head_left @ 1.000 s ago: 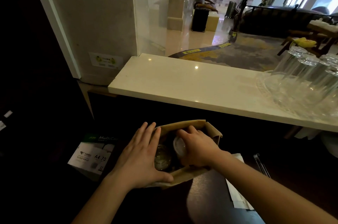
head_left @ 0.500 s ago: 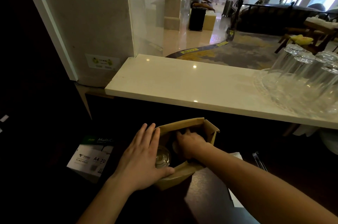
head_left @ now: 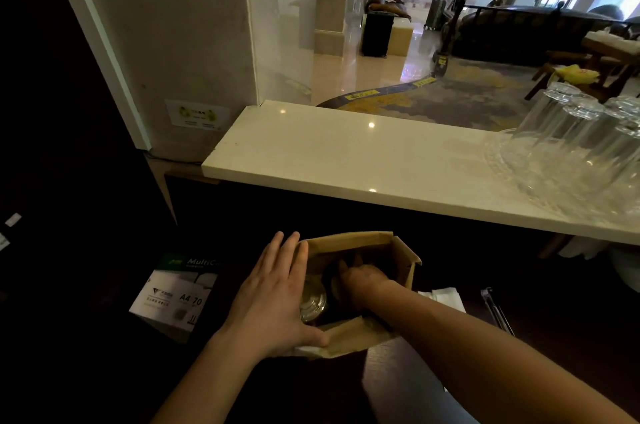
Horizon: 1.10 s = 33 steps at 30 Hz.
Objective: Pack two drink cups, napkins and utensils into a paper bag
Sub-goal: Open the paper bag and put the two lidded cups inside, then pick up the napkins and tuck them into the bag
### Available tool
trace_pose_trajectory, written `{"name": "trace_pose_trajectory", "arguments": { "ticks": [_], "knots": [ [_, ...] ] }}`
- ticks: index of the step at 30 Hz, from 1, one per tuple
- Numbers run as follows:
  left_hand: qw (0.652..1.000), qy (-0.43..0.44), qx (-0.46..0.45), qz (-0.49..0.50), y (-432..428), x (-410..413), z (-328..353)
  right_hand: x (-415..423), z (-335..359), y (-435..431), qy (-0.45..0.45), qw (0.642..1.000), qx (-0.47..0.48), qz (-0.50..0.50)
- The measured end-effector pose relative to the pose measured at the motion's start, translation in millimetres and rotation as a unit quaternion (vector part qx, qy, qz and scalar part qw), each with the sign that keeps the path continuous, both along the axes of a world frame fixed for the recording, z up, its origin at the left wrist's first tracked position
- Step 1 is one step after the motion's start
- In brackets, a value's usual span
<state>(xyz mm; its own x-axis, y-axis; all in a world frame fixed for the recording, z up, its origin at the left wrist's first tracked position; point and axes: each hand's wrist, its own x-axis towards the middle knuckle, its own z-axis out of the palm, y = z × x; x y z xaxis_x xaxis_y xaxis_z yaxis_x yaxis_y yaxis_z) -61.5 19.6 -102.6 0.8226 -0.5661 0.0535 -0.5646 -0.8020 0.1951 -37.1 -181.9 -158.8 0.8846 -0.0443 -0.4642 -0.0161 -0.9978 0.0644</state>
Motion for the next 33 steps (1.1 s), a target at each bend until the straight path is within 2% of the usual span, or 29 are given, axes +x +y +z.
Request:
{"name": "trace_pose_trajectory", "arguments": {
  "ticks": [8,11,14,17,22,28,30,33],
  "knots": [
    [1.0,-0.003,-0.002,0.002,1.0,-1.1,1.0,-5.6,12.7,1.2,-0.006,1.0,0.029,-0.008],
    [1.0,0.001,-0.003,0.006,1.6,-2.1,2.0,-15.0,30.4,4.4,-0.084,0.994,0.063,0.01],
    [1.0,0.005,-0.006,0.014,3.8,-1.7,2.4,-27.0,57.9,9.2,-0.186,0.974,0.127,0.036],
    [1.0,0.008,-0.008,0.017,4.0,-1.3,2.8,-45.2,84.2,7.3,-0.233,0.955,0.182,0.032],
    [0.999,0.01,-0.023,0.03,-0.3,-1.5,2.5,-76.7,116.6,-14.9,-0.303,0.917,0.255,-0.033],
    [0.999,0.004,-0.013,0.039,-0.7,-5.2,0.4,-110.1,116.1,-66.9,-0.39,0.836,0.347,-0.17],
    [0.999,0.0,-0.011,0.041,0.5,-5.7,-0.4,-117.9,98.1,-87.4,-0.399,0.823,0.34,-0.22],
    [0.999,-0.001,-0.016,0.046,1.4,-6.5,-2.0,-126.5,59.0,-116.5,-0.369,0.825,0.311,-0.293]
  ]
}}
